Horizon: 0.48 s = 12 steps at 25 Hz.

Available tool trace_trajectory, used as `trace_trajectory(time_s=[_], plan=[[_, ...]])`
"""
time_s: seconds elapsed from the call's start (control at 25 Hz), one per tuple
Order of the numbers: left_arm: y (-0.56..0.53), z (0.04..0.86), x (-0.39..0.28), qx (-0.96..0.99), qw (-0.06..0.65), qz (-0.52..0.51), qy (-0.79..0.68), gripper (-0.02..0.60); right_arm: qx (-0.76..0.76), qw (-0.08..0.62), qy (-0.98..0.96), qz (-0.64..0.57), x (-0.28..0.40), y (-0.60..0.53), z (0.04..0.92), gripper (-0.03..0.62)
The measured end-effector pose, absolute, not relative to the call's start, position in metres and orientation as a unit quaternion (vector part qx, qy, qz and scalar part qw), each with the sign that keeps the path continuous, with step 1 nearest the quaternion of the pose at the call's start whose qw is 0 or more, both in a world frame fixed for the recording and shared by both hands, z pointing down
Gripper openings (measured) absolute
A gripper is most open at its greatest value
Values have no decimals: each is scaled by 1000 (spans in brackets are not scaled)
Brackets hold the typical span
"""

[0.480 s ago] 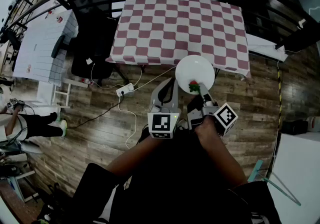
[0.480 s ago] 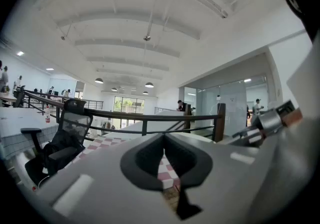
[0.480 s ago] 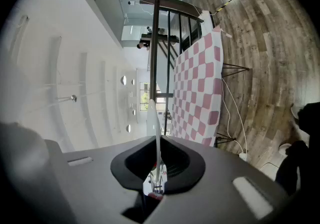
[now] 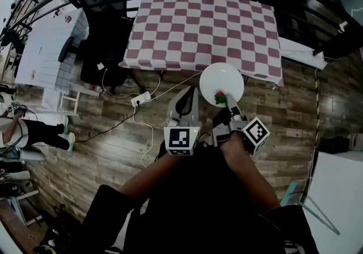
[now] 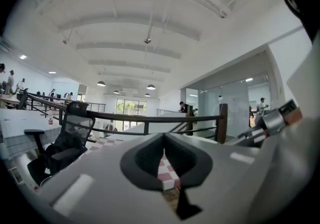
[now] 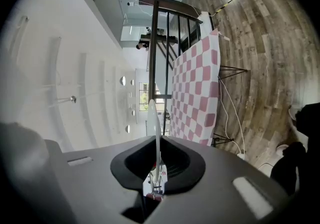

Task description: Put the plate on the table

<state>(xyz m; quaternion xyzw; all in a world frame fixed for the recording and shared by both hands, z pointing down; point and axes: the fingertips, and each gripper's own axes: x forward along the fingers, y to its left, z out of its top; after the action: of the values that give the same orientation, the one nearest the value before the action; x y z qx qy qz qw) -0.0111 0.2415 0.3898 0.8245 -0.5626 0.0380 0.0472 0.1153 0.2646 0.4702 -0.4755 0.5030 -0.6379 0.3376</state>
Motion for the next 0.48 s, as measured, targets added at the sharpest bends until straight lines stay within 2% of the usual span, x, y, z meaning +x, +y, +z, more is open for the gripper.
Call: trace_trajectory(time_s=[0.48], plan=[[249,404,9,824,49,59,-562,9,-484,340,485,-644,145,280,486,20]])
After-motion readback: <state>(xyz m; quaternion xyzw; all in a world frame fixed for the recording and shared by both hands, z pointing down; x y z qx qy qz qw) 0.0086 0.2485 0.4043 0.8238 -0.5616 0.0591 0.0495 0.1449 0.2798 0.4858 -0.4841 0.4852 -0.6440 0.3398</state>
